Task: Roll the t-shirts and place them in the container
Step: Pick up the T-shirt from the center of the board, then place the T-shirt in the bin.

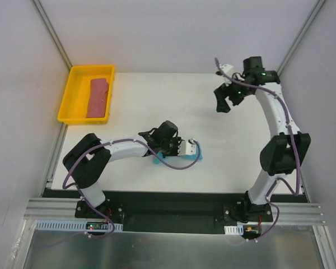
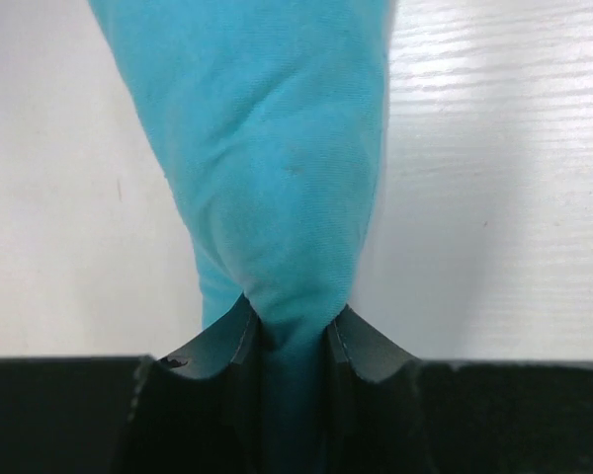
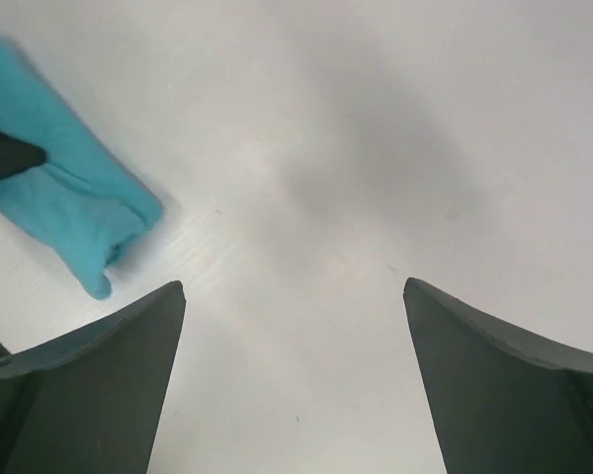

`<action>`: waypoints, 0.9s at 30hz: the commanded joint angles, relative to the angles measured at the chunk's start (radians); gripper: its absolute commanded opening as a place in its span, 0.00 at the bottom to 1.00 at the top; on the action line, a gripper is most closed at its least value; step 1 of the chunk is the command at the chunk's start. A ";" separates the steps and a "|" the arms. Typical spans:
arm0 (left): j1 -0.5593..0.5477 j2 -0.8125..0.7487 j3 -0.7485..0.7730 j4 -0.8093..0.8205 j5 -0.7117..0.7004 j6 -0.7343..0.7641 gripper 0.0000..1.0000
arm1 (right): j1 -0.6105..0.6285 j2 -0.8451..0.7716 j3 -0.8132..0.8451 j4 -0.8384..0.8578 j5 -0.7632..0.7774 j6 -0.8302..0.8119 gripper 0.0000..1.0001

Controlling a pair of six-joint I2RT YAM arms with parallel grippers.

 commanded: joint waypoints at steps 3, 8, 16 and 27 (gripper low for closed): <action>0.131 -0.042 0.228 -0.260 0.004 -0.174 0.00 | -0.130 -0.151 -0.027 -0.092 0.139 0.203 0.96; 0.240 -0.070 0.383 -0.351 -0.025 -0.206 0.00 | -0.173 -0.216 -0.149 -0.034 0.205 0.330 0.96; 0.455 0.008 0.671 -0.466 -0.161 -0.212 0.00 | -0.173 -0.196 -0.163 -0.026 0.045 0.434 0.96; 0.821 0.180 0.932 -0.472 -0.421 -0.194 0.00 | -0.173 -0.083 -0.103 -0.025 -0.036 0.485 0.96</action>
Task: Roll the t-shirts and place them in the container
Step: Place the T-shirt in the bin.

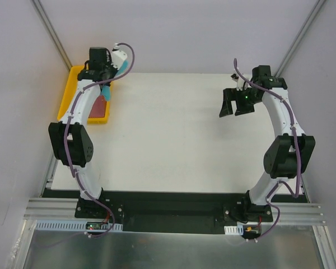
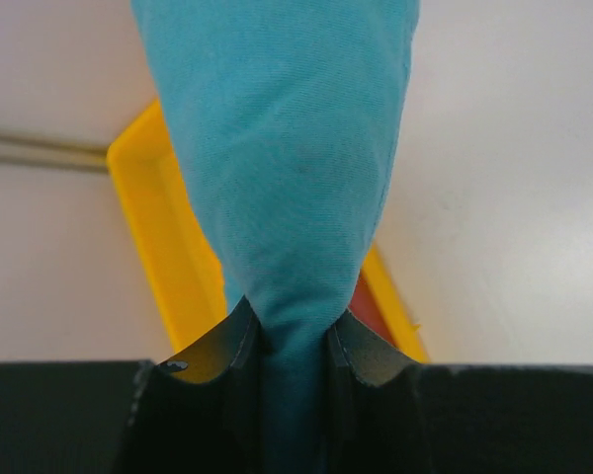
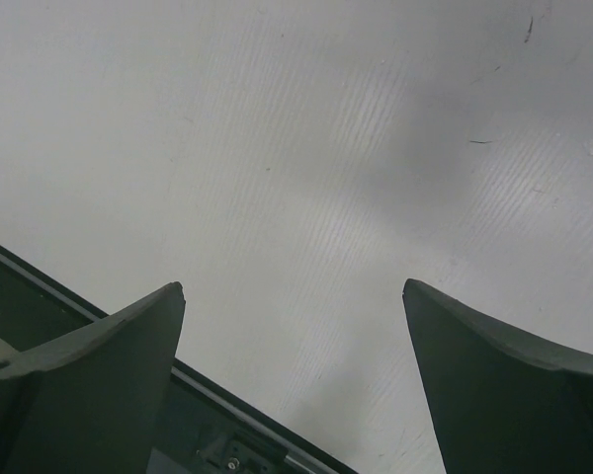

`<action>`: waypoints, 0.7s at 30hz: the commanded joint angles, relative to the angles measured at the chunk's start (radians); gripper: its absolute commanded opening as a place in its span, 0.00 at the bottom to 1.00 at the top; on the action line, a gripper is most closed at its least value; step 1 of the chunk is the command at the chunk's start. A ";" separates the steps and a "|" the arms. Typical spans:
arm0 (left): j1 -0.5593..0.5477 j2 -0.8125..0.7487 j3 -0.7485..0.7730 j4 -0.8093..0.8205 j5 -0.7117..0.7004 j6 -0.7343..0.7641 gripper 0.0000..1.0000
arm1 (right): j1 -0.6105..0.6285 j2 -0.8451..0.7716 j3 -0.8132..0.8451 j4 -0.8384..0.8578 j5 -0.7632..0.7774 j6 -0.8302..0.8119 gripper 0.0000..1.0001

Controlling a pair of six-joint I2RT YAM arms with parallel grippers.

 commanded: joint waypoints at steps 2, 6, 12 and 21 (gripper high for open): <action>0.142 0.074 0.127 -0.016 -0.147 -0.001 0.00 | -0.002 0.045 0.042 0.008 -0.032 0.049 0.96; 0.224 0.138 0.167 -0.015 -0.158 0.008 0.00 | -0.001 0.081 0.070 0.000 -0.017 0.042 0.96; 0.307 0.241 0.215 -0.010 -0.160 0.019 0.00 | 0.014 0.130 0.108 -0.018 0.012 0.010 0.96; 0.371 0.430 0.336 0.007 -0.157 0.015 0.00 | 0.079 0.162 0.056 -0.044 0.135 -0.081 0.96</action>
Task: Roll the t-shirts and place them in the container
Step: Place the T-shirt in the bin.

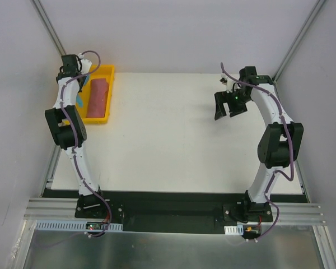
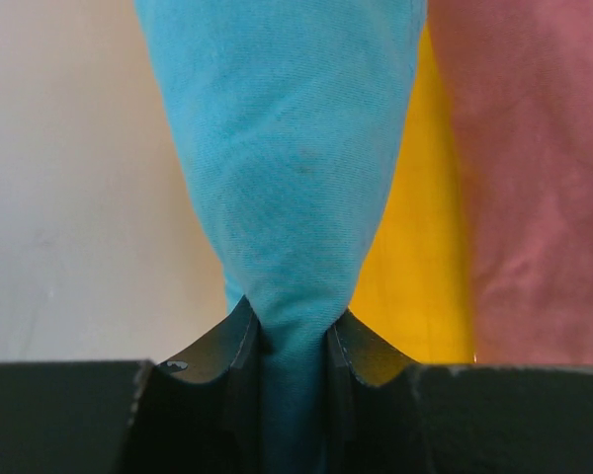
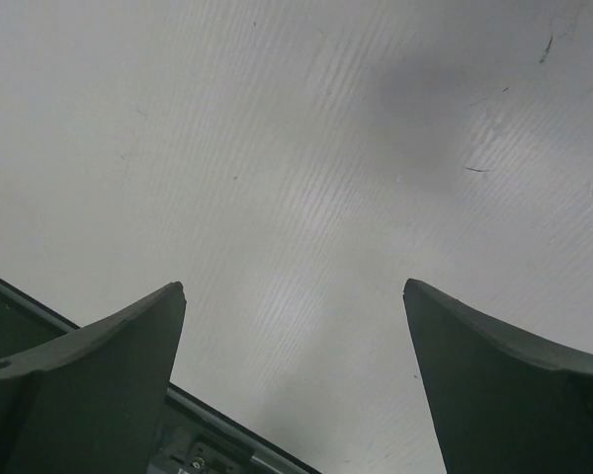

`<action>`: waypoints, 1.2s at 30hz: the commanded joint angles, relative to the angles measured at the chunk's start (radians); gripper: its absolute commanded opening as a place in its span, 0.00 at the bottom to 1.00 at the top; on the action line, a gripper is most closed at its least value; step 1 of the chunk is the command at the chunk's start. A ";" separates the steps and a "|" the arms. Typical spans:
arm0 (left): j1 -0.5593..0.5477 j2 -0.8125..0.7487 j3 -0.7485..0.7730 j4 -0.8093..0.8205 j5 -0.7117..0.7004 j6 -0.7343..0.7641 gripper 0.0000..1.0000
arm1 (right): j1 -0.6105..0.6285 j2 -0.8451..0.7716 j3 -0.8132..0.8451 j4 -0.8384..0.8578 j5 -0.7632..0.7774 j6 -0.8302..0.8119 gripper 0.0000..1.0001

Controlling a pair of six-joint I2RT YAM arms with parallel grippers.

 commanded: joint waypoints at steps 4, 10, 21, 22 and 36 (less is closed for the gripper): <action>0.031 0.110 0.100 0.066 -0.041 0.042 0.00 | 0.037 0.005 -0.032 -0.052 0.101 -0.076 0.96; 0.028 0.173 0.114 0.075 -0.029 0.016 0.00 | 0.065 0.037 -0.020 -0.069 0.144 -0.114 0.96; -0.030 0.176 -0.009 0.074 0.000 -0.063 0.00 | 0.069 0.089 0.017 -0.139 0.178 -0.163 0.96; -0.038 0.173 -0.018 0.072 0.006 -0.070 0.00 | 0.069 0.097 0.016 -0.142 0.182 -0.169 0.96; -0.070 0.021 -0.217 0.072 0.055 -0.117 0.00 | 0.069 0.124 0.042 -0.153 0.175 -0.176 0.96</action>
